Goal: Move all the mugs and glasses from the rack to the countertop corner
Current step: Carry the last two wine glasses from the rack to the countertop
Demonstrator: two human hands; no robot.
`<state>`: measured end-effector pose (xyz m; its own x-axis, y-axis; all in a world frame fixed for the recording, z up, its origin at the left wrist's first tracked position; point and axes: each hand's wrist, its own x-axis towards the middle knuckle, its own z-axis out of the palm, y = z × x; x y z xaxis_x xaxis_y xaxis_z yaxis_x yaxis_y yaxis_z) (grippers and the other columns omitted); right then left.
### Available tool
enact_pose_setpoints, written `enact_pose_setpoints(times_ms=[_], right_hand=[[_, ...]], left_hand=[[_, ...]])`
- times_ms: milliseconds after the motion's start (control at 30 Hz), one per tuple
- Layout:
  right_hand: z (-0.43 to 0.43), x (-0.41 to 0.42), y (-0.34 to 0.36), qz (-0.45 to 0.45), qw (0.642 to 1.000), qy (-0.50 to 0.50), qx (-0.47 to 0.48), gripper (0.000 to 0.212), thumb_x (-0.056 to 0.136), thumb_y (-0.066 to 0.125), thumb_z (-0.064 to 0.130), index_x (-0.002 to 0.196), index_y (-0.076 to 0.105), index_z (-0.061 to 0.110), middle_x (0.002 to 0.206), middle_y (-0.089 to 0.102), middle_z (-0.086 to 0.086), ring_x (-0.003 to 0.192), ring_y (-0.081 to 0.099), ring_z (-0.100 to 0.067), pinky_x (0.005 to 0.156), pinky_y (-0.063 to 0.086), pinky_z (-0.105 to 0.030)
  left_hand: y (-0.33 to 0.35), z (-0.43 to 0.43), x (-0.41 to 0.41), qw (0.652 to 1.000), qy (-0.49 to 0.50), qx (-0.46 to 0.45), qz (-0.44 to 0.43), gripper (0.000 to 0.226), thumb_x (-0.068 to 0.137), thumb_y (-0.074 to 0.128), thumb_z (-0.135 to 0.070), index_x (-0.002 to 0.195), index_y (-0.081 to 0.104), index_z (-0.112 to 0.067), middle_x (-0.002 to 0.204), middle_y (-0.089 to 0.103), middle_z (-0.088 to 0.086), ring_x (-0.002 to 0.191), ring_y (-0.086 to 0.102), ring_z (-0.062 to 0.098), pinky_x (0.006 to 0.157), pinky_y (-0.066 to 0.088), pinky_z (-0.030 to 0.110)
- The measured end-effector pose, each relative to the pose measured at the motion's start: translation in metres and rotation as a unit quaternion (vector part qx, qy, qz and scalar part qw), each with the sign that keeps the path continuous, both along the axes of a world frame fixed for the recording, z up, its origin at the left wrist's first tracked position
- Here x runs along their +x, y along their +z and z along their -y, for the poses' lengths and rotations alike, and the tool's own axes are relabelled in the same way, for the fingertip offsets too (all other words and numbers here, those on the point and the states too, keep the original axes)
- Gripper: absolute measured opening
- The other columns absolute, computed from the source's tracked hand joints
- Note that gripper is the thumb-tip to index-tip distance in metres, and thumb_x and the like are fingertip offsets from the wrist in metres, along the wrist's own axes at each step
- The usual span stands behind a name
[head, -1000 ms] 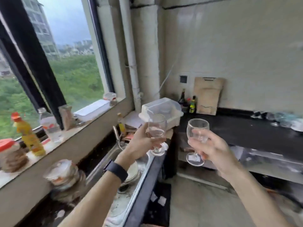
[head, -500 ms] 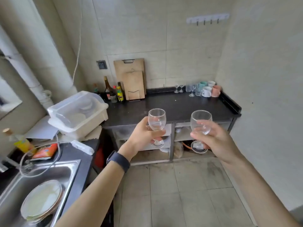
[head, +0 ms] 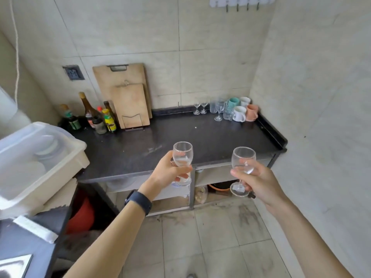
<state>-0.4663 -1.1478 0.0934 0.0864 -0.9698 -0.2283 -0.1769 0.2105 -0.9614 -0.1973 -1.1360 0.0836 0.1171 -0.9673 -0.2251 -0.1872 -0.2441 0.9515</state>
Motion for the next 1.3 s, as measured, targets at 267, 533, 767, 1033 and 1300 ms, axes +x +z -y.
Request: enact_pose_setpoints(times_ms=[267, 533, 767, 1033, 1300], right_hand=[[0.123, 0.004, -0.039, -0.007, 0.999, -0.012, 0.041, 0.043, 0.076, 0.085, 0.030, 0.113, 0.063, 0.032, 0.102, 0.075, 0.006, 0.067, 0.060, -0.013, 0.074, 0.049, -0.033], [0.283, -0.006, -0.094, -0.008, 0.996, 0.016, 0.088, 0.036, 0.078, 0.084, 0.029, 0.105, 0.061, 0.034, 0.104, 0.074, 0.009, 0.071, 0.064, -0.010, 0.082, 0.055, -0.036], [0.449, 0.005, -0.140, -0.041, 0.989, 0.062, 0.130, 0.051, 0.075, 0.083, 0.039, 0.118, 0.058, 0.030, 0.112, 0.071, 0.006, 0.093, 0.069, -0.016, 0.091, 0.057, -0.039], [0.571, 0.045, -0.185, -0.090, 0.979, 0.097, 0.153, 0.064, 0.074, 0.081, 0.046, 0.125, 0.048, 0.027, 0.122, 0.061, 0.005, 0.108, 0.064, -0.017, 0.098, 0.052, -0.040], [0.648, 0.089, -0.222, -0.111, 0.977, 0.102, 0.152, 0.062, 0.082, 0.080, 0.033, 0.137, 0.050, 0.027, 0.125, 0.057, 0.006, 0.106, 0.057, -0.014, 0.090, 0.040, -0.027]], left_hand=[[-0.025, 0.128, -0.002, 1.000, 0.006, 0.018, 0.006, 0.045, 0.085, 0.076, -0.010, 0.122, 0.053, -0.020, 0.103, 0.067, 0.001, 0.079, 0.069, 0.009, 0.080, 0.060, 0.037], [-0.067, 0.283, -0.020, 0.999, 0.017, 0.047, 0.019, 0.048, 0.083, 0.078, -0.010, 0.123, 0.053, -0.019, 0.107, 0.066, -0.002, 0.093, 0.067, 0.011, 0.076, 0.058, 0.025], [-0.106, 0.421, -0.040, 0.991, 0.088, 0.104, 0.015, 0.049, 0.081, 0.080, -0.009, 0.123, 0.056, -0.016, 0.112, 0.069, 0.005, 0.100, 0.068, 0.019, 0.092, 0.058, 0.043], [-0.153, 0.529, -0.037, 0.981, 0.117, 0.144, 0.054, 0.051, 0.074, 0.082, -0.019, 0.117, 0.057, -0.029, 0.105, 0.069, -0.008, 0.098, 0.067, 0.017, 0.090, 0.056, 0.035], [-0.198, 0.614, -0.016, 0.974, 0.155, 0.145, 0.077, 0.056, 0.080, 0.079, -0.017, 0.126, 0.049, -0.027, 0.106, 0.062, -0.012, 0.091, 0.062, 0.008, 0.071, 0.046, 0.016]])
